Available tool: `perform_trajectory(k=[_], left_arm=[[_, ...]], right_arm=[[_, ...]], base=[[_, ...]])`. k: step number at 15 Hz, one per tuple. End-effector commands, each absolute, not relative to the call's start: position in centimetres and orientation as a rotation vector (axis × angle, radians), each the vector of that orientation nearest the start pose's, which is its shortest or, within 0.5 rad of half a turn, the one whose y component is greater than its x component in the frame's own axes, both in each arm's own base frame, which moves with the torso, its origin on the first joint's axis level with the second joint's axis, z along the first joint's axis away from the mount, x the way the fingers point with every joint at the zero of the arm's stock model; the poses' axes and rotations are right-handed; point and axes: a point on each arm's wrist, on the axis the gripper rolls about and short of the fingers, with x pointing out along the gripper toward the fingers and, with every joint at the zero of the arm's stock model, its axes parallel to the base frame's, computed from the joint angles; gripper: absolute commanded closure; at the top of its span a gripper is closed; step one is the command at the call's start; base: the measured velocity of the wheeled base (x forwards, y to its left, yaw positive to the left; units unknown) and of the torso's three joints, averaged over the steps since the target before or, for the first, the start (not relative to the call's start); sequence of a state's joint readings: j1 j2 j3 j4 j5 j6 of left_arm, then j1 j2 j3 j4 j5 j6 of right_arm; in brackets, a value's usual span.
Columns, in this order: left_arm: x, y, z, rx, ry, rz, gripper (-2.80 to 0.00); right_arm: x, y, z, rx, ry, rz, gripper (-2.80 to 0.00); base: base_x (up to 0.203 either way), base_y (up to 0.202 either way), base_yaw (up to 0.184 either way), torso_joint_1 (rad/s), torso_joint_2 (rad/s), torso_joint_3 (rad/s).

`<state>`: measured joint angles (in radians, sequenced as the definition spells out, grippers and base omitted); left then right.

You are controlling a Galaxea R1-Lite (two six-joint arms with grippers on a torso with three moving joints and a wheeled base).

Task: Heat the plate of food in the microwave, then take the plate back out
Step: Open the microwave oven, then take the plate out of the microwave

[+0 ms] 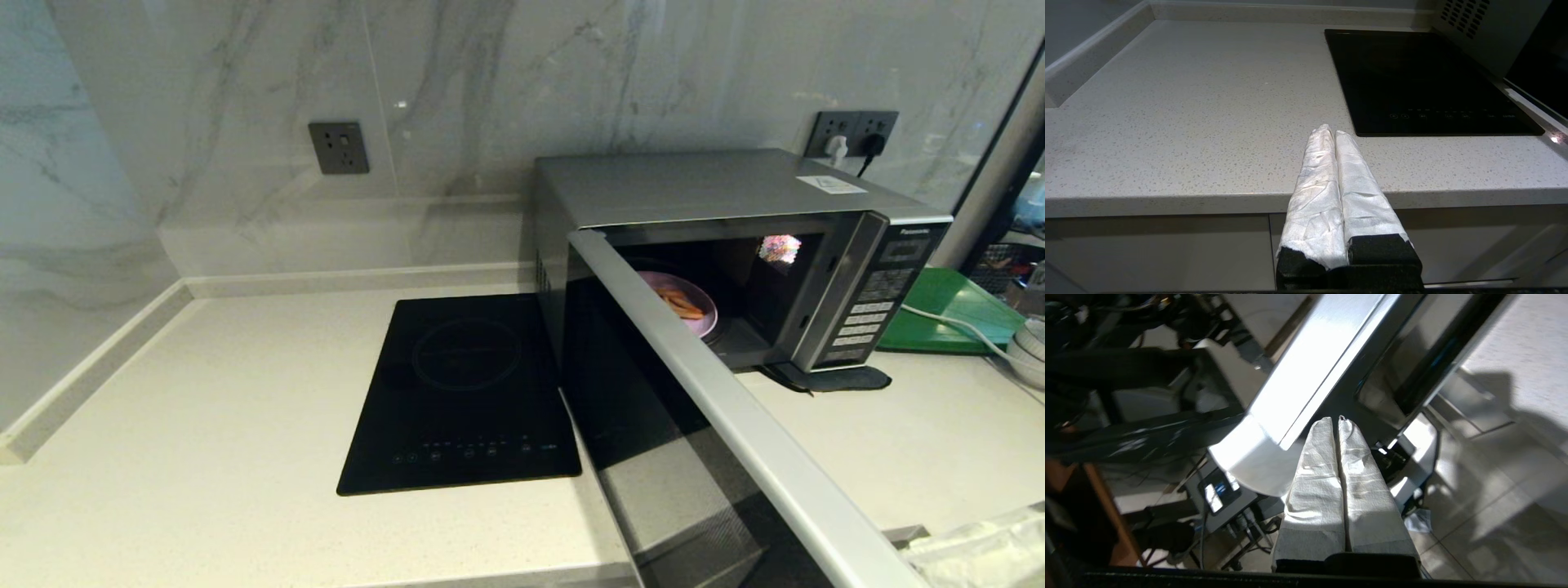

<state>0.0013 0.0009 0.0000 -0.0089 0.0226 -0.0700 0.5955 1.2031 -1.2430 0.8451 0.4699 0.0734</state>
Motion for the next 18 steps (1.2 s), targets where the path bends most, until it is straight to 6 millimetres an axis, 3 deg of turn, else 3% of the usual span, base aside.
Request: perform_trajectory(k=[1,7,10,14,18], left_arm=[[-2.3,0.0,7.6,-0.071,-0.009,0.024,0.0],[-2.3,0.0,7.6,-0.071,-0.009,0.024,0.0],[-2.3,0.0,7.6,-0.071,-0.009,0.024,0.0],[-2.3,0.0,7.6,-0.071,-0.009,0.024,0.0],[-2.3,0.0,7.6,-0.071,-0.009,0.024,0.0]], right_arm=[[9.9,8.5,29.0,0.001,0.88,1.016,0.0],[10.7,8.8,27.8,-0.013,0.936,0.939,0.0],[14.1,8.6,27.7,0.135,0.907,0.686,0.0],[17.9,7.7,29.6,0.408,0.829,0.388,0.0],[21.5,8.2,28.3,0.692,0.876,0.155,0.0]], base=[[0.0,0.0,0.0,0.0,0.0,0.0],[0.0,0.0,0.0,0.0,0.0,0.0],[0.0,0.0,0.0,0.0,0.0,0.0],[0.0,0.0,0.0,0.0,0.0,0.0],[0.0,0.0,0.0,0.0,0.0,0.0]])
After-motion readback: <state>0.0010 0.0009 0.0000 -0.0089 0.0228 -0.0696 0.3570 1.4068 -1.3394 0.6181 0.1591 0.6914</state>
